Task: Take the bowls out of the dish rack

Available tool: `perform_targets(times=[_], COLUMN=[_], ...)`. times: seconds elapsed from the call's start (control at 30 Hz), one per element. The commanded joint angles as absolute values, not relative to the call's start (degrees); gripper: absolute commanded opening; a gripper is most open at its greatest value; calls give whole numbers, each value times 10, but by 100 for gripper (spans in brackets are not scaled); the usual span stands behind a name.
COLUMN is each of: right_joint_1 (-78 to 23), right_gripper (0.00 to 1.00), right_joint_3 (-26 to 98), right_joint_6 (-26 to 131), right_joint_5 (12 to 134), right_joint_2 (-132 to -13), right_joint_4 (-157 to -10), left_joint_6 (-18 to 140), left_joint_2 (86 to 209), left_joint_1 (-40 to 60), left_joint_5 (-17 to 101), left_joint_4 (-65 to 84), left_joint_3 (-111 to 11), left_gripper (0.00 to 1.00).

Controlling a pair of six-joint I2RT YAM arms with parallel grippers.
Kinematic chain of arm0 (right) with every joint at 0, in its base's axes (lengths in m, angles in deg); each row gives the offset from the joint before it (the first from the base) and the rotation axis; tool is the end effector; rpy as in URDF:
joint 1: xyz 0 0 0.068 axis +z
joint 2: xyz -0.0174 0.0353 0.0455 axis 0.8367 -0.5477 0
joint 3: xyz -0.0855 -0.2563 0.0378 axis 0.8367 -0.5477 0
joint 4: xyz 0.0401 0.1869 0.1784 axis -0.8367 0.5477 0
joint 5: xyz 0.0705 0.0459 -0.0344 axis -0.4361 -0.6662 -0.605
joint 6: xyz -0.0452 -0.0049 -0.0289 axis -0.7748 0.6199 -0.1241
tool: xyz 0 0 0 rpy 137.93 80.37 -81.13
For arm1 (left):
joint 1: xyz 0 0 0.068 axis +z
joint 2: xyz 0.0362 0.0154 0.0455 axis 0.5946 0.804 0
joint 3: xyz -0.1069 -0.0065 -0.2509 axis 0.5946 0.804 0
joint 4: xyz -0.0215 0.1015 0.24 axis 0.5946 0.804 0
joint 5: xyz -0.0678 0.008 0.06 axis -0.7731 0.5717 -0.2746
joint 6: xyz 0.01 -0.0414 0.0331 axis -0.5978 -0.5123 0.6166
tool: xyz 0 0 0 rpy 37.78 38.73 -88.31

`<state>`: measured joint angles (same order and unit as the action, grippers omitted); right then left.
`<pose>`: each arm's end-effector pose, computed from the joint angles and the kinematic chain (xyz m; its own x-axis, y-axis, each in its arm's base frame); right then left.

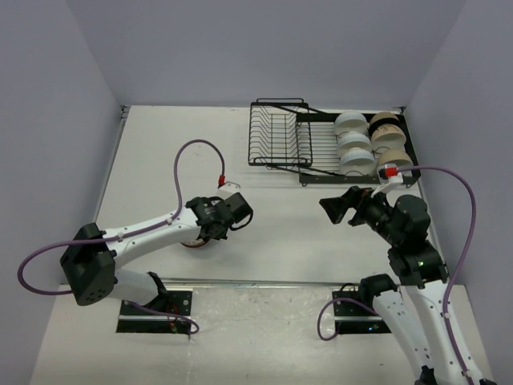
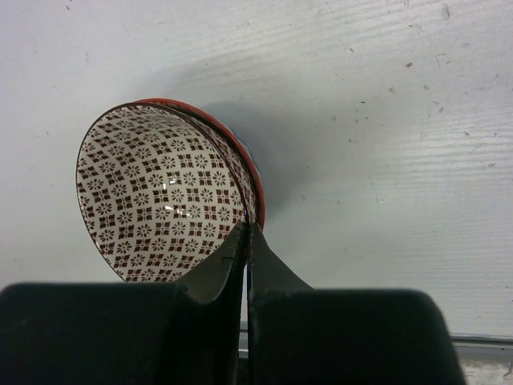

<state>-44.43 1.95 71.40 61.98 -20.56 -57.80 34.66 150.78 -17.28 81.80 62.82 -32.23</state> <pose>0.1140 0.0369 0.3276 -0.4274 0.3222 -0.8447 -0.3641 0.7939 0.4870 0.1590 -0.1851 0.2251 -0.8262 0.2336 -0.5127 0.1217 0.9625 0.2424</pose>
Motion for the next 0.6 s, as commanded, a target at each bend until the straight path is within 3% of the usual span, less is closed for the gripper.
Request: perform_targets(times=[0.0,0.43,0.53,0.57], right_joint_1=[-446,-446,-446,-446], right_gripper=[99,99,99,99], right_joint_3=[18,18,17,18], right_joint_6=[710,709,710,710], right_joint_5=[617,619,618,619], right_joint_2=[-203,-206,-207,-207], right_joint_4=[-593,-593,-595,-595], left_joint_6=[342,340,340,339], left_joint_2=[1511,1520,1513,1513], left_joint_1=[-175,-175,-175,-175], left_joint_5=[826,825,826,829], left_joint_4=[623,623,621,624], left_joint_3=[-318,-318,-316,-317], left_gripper=[0,0,6,14])
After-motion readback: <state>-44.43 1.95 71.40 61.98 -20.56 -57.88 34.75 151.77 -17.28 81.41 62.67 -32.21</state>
